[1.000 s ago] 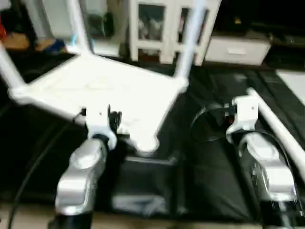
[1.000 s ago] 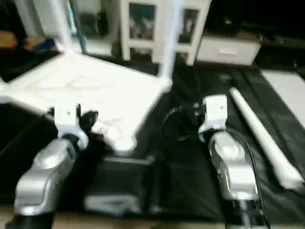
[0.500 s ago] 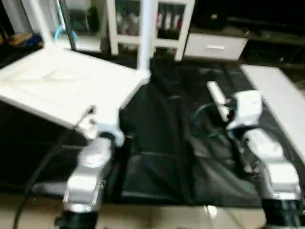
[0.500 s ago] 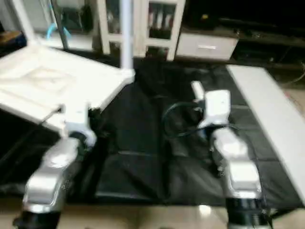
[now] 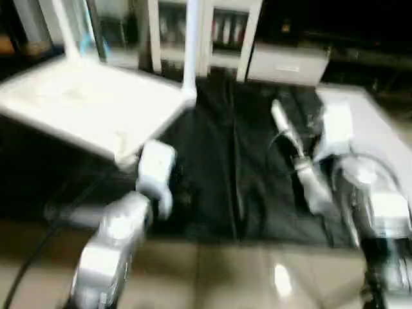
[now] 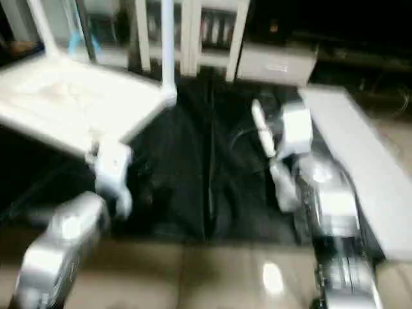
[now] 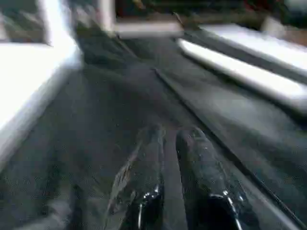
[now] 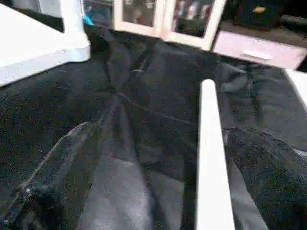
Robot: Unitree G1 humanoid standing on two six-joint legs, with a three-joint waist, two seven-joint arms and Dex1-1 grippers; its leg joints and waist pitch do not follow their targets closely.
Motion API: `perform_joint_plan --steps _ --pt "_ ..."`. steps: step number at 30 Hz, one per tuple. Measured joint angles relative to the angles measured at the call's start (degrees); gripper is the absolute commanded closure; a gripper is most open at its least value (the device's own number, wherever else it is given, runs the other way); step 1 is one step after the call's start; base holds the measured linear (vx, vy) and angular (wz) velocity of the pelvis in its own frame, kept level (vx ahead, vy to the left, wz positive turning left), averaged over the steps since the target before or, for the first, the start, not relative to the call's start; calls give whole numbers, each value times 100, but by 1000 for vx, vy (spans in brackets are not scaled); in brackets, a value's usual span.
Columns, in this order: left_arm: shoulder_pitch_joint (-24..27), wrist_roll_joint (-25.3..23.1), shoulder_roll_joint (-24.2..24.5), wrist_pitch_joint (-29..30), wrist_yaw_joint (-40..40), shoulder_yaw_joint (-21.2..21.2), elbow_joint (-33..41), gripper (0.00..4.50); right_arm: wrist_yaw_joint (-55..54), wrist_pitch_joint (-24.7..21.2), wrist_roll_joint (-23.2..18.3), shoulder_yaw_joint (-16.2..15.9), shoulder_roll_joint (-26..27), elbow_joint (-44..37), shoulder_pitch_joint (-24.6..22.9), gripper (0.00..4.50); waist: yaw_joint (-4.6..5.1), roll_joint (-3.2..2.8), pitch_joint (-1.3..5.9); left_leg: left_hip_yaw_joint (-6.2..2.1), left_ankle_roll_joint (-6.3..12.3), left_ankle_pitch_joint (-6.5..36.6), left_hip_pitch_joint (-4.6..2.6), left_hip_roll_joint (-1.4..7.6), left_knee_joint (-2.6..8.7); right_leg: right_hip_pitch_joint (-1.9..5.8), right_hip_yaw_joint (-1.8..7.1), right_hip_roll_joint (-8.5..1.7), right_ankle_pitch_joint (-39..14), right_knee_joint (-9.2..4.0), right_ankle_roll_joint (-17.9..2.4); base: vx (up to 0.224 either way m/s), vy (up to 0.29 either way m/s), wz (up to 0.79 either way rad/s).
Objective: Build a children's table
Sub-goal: Move to table, then pick table leg
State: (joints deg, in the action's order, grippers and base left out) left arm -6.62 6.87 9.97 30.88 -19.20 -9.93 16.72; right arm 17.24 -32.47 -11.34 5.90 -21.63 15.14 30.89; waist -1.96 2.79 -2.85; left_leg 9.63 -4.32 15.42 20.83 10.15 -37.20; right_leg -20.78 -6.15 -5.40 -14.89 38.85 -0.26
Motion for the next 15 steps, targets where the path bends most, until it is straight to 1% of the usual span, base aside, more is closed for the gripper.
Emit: perform_joint_plan --steps 1,2,4,8,10,12,13,15 --pt "3 29 48 4 -96 -79 57 381 23 -15 63 -9 -105 305 132 2 -25 -5 1 4 23 -135 12 -6 56 -33 18 9 14 0 -1 -107 -3 0" --pt "-1 52 126 4 -236 -203 141 381 28 21 209 -89 -219 951 418 2 -36 -9 4 11 46 -291 6 2 103 -66 29 26 29 4 -10 -64 -14 6" --pt "2 86 217 5 -386 -287 232 381 22 127 443 -165 -349 1768 797 2 -13 -9 -2 21 44 -392 53 6 121 -117 48 40 70 0 -25 -44 -3 0" --pt "-10 69 284 127 -415 -220 229 381 -16 372 629 -236 -378 2701 1205 2 36 -1 -7 31 47 -394 58 4 114 -122 68 41 83 -20 -19 0 0 0" --pt "-26 69 311 162 -421 -200 229 381 -23 432 710 -257 -388 3011 1345 2 34 -1 -6 31 48 -394 67 7 120 -118 68 49 112 -60 -19 0 0 0" --pt "-26 88 374 208 -493 -201 232 381 188 432 677 -254 -374 3404 1523 2 36 -2 -5 31 53 -396 80 11 122 -119 69 55 128 -83 -40 0 0 0" --pt "-23 143 485 264 -618 -228 259 381 343 403 654 -258 -354 3611 1600 2 31 0 -5 31 66 -399 90 18 120 -122 69 63 128 -91 -40 0 0 0" --pt "-12 218 612 330 -799 -247 327 381 483 377 645 -297 -338 3831 1620 2 15 -1 -5 31 85 -393 115 19 118 -137 69 65 128 -101 -41 0 0 0"
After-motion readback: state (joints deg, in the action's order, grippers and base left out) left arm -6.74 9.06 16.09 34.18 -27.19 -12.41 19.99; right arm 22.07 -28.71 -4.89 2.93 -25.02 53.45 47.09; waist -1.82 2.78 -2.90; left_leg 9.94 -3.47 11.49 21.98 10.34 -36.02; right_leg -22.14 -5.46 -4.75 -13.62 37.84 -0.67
